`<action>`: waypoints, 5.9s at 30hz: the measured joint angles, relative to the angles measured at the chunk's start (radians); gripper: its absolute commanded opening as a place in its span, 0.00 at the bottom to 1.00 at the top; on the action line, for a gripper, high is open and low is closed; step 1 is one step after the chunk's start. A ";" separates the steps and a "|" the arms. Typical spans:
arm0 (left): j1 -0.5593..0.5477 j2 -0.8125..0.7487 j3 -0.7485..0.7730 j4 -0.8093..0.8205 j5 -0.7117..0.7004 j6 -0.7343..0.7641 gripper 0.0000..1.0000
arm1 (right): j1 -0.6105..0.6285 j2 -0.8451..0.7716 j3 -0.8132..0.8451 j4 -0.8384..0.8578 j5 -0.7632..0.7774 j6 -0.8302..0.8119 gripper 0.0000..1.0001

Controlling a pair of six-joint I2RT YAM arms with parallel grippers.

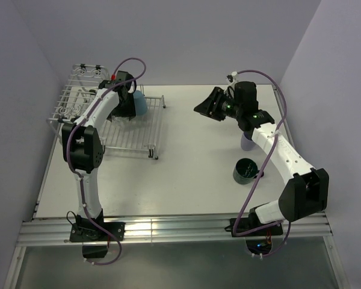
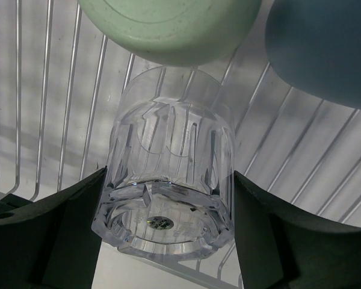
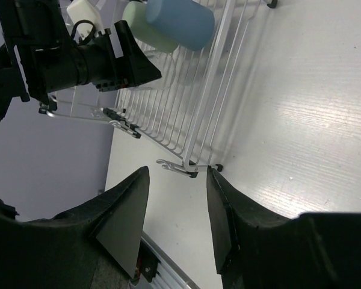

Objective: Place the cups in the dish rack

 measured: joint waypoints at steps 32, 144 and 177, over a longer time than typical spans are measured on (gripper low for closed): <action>0.014 0.012 0.002 0.033 -0.061 -0.019 0.97 | 0.031 0.031 0.000 -0.003 0.016 -0.016 0.50; -0.032 -0.802 -0.810 0.973 0.966 -0.317 0.99 | 0.209 0.006 0.027 0.028 -0.058 0.113 0.00; -0.121 -0.839 -0.848 1.181 0.981 -0.246 0.99 | 0.105 0.142 0.029 0.652 -0.386 0.695 0.00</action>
